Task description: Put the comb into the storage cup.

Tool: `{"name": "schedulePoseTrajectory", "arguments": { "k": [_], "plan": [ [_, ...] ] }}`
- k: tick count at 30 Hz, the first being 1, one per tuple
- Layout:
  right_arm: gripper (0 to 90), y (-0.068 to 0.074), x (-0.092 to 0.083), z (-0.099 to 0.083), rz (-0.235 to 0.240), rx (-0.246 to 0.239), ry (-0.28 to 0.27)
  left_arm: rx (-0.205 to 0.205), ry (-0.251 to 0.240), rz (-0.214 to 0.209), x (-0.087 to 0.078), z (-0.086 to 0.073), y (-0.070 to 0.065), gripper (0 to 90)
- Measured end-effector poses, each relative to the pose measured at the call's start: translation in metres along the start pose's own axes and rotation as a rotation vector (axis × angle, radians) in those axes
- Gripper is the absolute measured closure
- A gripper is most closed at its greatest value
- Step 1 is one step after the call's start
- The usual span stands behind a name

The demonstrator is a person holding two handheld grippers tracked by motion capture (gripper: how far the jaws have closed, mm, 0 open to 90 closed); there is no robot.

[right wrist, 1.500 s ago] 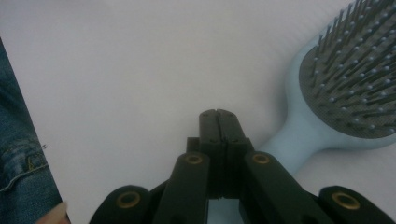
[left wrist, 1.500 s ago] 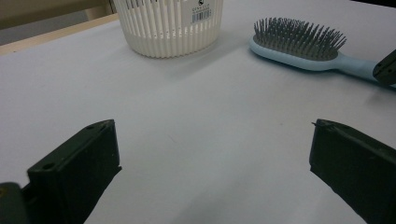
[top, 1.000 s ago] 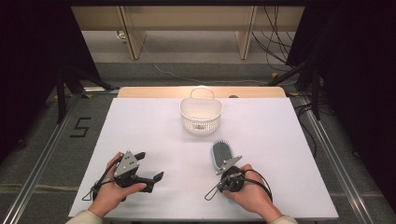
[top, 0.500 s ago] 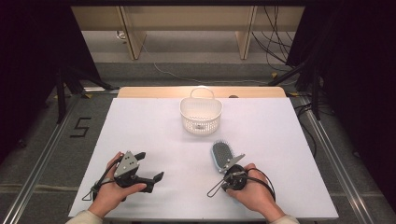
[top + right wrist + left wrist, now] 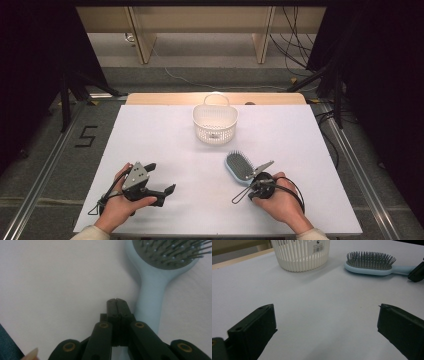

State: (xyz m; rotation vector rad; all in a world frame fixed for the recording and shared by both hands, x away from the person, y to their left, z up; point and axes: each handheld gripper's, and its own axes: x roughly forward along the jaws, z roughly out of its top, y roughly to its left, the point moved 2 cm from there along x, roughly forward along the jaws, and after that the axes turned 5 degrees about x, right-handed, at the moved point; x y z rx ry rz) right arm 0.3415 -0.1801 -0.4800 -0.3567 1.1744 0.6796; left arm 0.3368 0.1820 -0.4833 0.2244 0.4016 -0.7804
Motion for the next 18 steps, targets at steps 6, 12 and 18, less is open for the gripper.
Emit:
{"name": "schedulePoseTrajectory", "arguments": {
  "k": [6, 12, 18],
  "plan": [
    [90.0, -0.007, -0.002, -0.002, -0.023, 0.02, -0.005, -0.001, 0.0, -0.001, 0.0, 0.0, 0.0, 1.5],
    [90.0, -0.01, -0.002, -0.003, -0.029, 0.029, -0.007, -0.004, -0.002, -0.005, 0.0, 0.0, -0.001, 1.9],
    [90.0, -0.012, -0.002, -0.003, -0.041, 0.036, -0.009, -0.012, -0.007, -0.007, -0.001, 0.001, -0.001, 2.0]
  ]
}}
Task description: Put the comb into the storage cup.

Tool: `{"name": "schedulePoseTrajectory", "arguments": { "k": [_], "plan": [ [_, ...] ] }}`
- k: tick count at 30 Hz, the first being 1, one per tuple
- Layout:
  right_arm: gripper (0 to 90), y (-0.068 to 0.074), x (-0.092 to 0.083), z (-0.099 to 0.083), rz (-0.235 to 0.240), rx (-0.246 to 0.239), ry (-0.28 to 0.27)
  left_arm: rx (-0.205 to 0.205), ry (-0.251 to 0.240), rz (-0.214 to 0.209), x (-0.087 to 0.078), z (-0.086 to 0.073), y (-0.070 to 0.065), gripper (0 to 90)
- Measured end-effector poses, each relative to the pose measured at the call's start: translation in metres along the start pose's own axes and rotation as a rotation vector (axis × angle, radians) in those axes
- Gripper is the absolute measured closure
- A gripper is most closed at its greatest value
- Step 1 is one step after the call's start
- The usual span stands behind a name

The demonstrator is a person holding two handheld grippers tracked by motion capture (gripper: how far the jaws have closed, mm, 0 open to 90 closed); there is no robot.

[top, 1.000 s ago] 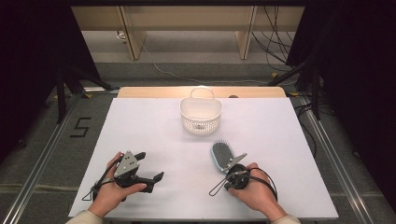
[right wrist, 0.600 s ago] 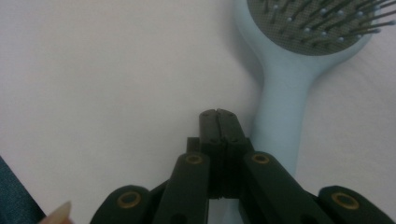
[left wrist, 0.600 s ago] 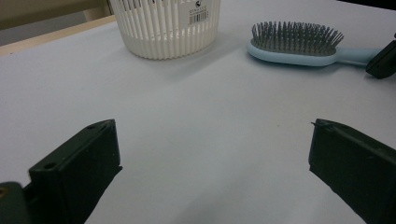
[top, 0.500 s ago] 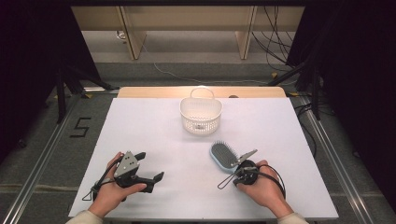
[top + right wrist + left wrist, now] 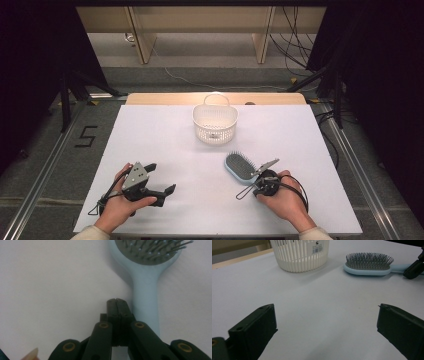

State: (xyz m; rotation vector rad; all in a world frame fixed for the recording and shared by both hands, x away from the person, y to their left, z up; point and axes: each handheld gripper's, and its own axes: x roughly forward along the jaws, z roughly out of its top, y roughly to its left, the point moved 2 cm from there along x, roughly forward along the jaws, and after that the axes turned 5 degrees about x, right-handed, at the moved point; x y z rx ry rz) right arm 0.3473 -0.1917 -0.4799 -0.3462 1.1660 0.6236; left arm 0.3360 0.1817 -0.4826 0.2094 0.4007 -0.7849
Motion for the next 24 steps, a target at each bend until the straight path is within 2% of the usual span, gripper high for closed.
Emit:
{"name": "schedulePoseTrajectory", "arguments": {
  "k": [7, 10, 14, 20, 24],
  "plan": [
    [90.0, -0.005, -0.001, -0.001, -0.011, 0.005, -0.009, -0.002, 0.0, -0.001, 0.0, 0.0, 0.0, 2.0],
    [90.0, -0.006, -0.004, 0.0, -0.004, 0.005, -0.034, 0.0, 0.001, 0.0, 0.0, 0.0, 0.001, 2.0],
    [86.7, -0.004, -0.014, 0.004, 0.037, -0.011, -0.137, 0.002, 0.0, 0.002, 0.0, 0.0, 0.0, 2.0],
    [72.1, -0.011, -0.027, 0.008, 0.017, -0.031, -0.316, 0.003, 0.001, 0.002, 0.0, 0.0, 0.0, 2.1],
    [60.5, -0.02, -0.03, 0.01, 0.011, -0.042, -0.407, 0.002, 0.0, 0.003, 0.0, 0.0, 0.001, 2.1]
  ]
}}
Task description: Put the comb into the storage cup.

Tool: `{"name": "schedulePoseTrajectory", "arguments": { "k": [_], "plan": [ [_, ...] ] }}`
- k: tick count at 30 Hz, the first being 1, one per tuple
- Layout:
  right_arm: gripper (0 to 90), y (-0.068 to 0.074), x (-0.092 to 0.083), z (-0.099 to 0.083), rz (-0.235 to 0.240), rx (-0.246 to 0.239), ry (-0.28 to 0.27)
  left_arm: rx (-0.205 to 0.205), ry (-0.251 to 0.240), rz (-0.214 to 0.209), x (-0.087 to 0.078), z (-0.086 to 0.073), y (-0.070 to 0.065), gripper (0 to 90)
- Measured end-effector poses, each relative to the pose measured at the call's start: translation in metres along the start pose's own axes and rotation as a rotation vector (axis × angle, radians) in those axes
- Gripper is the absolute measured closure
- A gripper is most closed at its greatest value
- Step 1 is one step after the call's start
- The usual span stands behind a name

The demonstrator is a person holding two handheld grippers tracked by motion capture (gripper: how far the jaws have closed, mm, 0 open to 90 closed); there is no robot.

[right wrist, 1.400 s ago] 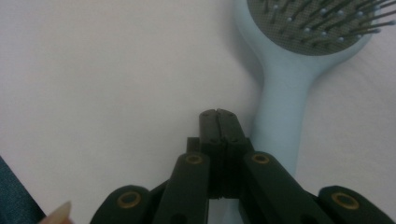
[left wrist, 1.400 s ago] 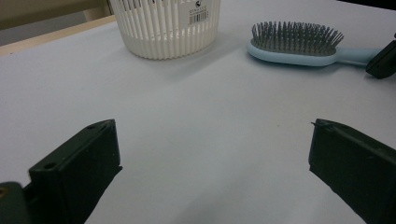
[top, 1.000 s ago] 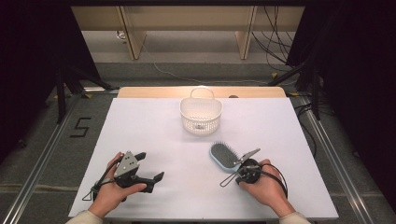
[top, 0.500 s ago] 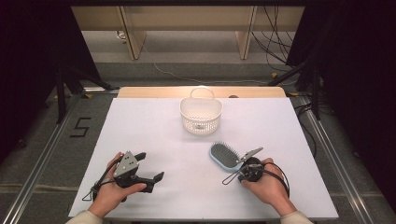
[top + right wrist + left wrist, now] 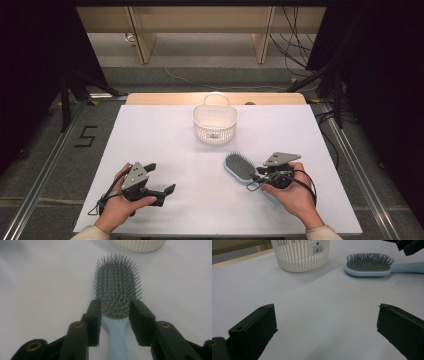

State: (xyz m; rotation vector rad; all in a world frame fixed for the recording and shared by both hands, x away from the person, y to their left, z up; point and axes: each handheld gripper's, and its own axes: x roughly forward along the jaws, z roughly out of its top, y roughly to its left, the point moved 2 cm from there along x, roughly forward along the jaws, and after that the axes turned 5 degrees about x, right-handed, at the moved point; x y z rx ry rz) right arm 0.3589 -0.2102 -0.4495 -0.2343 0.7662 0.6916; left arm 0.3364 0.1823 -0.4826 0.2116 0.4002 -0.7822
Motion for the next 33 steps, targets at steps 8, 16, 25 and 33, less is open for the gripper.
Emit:
{"name": "schedulePoseTrajectory", "arguments": {
  "k": [8, 16, 25, 33],
  "plan": [
    [37.9, -0.011, -0.002, 0.002, 0.026, 0.017, -0.139, 0.001, 0.0, 0.004, -0.001, 0.0, 0.001, 2.0],
    [20.2, -0.02, -0.002, 0.003, 0.071, 0.024, -0.197, 0.001, 0.002, 0.01, -0.001, 0.0, 0.001, 1.9],
    [16.1, -0.032, -0.007, 0.008, 0.092, 0.05, -0.225, -0.003, 0.004, 0.009, 0.0, 0.0, 0.001, 1.9],
    [15.6, -0.037, -0.009, 0.019, 0.072, 0.043, -0.222, -0.002, 0.006, 0.015, -0.001, 0.0, 0.002, 1.9]
  ]
}}
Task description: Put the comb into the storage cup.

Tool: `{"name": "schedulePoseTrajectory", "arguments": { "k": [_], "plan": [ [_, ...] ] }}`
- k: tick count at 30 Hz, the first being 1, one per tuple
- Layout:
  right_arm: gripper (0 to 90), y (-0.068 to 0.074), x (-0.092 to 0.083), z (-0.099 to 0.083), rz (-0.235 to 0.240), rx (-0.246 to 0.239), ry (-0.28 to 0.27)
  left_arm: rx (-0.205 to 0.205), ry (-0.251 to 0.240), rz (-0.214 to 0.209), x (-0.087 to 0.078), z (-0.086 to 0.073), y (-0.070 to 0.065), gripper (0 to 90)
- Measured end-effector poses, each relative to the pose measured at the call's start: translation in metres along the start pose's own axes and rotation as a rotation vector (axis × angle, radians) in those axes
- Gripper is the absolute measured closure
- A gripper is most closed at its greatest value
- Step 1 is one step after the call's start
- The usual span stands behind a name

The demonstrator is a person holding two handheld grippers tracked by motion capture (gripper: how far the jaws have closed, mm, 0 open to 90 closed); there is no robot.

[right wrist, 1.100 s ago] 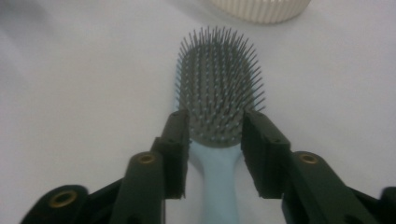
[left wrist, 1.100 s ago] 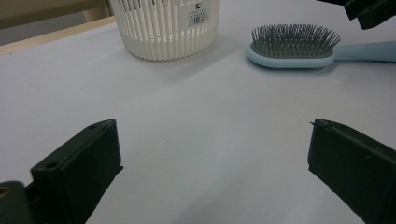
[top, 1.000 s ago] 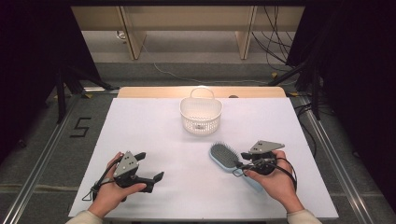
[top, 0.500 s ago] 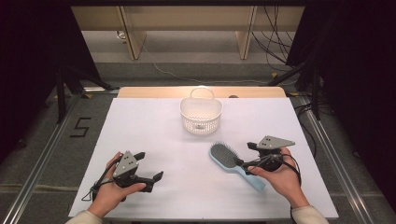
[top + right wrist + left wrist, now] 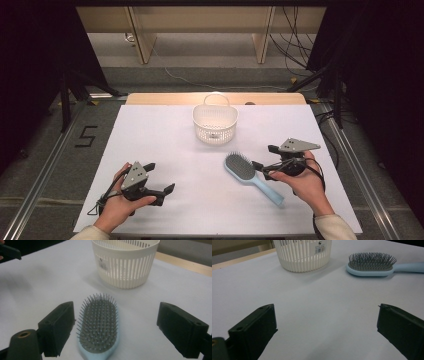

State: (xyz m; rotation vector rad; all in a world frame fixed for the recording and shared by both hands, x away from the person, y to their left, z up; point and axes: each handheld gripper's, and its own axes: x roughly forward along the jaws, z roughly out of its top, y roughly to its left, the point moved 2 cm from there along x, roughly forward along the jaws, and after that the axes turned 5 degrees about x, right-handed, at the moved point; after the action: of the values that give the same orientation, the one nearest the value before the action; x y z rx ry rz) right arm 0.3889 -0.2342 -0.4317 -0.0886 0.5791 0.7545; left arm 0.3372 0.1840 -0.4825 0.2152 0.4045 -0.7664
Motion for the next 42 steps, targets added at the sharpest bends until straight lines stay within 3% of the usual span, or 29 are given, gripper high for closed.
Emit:
{"name": "schedulePoseTrajectory", "arguments": {
  "k": [5, 15, 17, 25, 31, 42],
  "plan": [
    [15.9, -0.005, -0.002, 0.008, -0.013, 0.0, 0.08, -0.003, 0.0, 0.004, 0.0, 0.0, 0.0, 1.9],
    [17.5, 0.001, 0.011, -0.005, 0.025, -0.015, 0.45, 0.002, 0.005, 0.002, 0.001, 0.0, 0.0, 2.1],
    [17.9, 0.003, 0.015, -0.007, 0.026, -0.031, 0.501, 0.002, 0.004, 0.001, 0.001, 0.0, 0.0, 2.0],
    [23.3, 0.009, 0.03, -0.006, 0.001, -0.035, 0.596, 0.001, 0.001, 0.002, 0.0, 0.0, 0.0, 2.1],
    [28.1, 0.011, 0.04, -0.01, -0.048, -0.048, 0.667, 0.001, -0.001, 0.003, 0.0, 0.0, 0.0, 2.1],
    [35.8, 0.019, 0.051, -0.014, -0.054, -0.06, 0.761, 0.001, -0.002, 0.003, 0.0, 0.0, 0.0, 2.0]
  ]
}}
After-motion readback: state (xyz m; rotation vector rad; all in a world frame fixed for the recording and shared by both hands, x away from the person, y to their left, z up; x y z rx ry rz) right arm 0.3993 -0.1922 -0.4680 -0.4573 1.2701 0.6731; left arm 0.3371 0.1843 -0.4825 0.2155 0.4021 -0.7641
